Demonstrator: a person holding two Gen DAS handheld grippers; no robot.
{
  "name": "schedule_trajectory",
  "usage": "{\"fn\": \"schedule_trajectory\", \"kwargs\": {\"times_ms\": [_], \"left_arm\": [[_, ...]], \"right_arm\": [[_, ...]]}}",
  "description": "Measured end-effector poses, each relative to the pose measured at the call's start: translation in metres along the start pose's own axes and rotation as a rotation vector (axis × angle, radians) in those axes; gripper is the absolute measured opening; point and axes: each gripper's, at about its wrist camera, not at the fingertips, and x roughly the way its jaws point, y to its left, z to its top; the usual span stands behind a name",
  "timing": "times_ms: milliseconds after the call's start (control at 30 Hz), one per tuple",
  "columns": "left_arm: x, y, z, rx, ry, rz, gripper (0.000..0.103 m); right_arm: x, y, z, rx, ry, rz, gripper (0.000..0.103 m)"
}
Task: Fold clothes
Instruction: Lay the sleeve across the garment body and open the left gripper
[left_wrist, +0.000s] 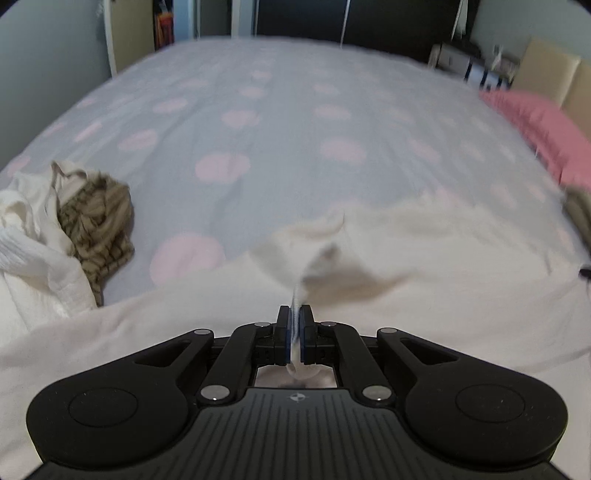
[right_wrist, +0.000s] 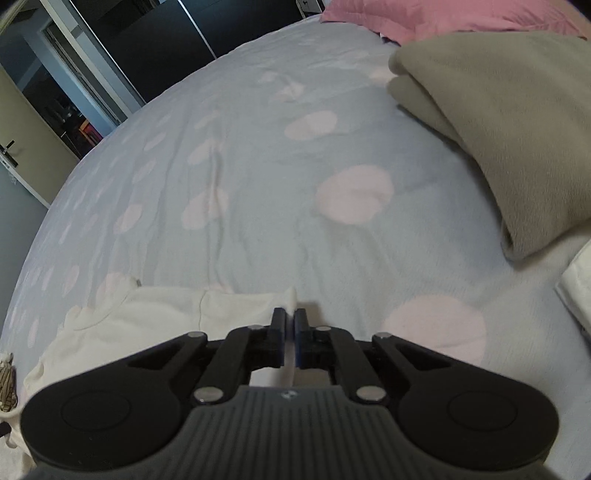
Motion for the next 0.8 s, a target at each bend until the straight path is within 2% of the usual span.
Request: {"fn": "schedule_trajectory", "kwargs": {"times_ms": [67, 167, 267, 300, 333, 433, 500, 700, 800], "left_arm": [[0.007, -0.001, -0.003, 0.011, 0.024, 0.017, 0.002], [0.013, 0.002, -0.006, 0.008, 0.027, 0.034, 0.011], [0.006, 0.010, -0.003, -0.021, -0.033, 0.027, 0.026], [0.005, 0.012, -0.001, -0.036, -0.048, 0.020, 0.035], [0.004, 0.013, 0.001, -0.050, -0.062, 0.013, 0.043], [0.005, 0.012, 0.004, -0.073, -0.055, -0.001, 0.044], [0.003, 0.004, 0.005, -0.038, -0.069, 0.022, 0.042], [-0.012, -0.030, 0.003, 0.081, -0.084, -0.015, 0.042], [-0.017, -0.043, -0.003, 0.117, -0.074, -0.034, 0.042]], "right_arm": [[0.005, 0.001, -0.002, -0.007, 0.007, -0.018, 0.005], [0.009, 0.002, -0.004, -0.007, 0.022, -0.029, 0.005], [0.007, -0.001, -0.004, -0.013, 0.023, -0.029, 0.006], [0.005, -0.003, -0.004, -0.007, 0.020, -0.031, 0.006], [0.003, -0.004, -0.004, 0.000, 0.018, -0.036, 0.010], [-0.003, -0.008, -0.005, 0.014, 0.020, -0.039, 0.018], [-0.009, -0.008, -0.006, 0.005, 0.036, -0.022, 0.021], [-0.040, -0.007, -0.022, -0.084, 0.093, 0.025, 0.021], [-0.052, -0.005, -0.041, -0.180, 0.140, 0.043, 0.021]]}}
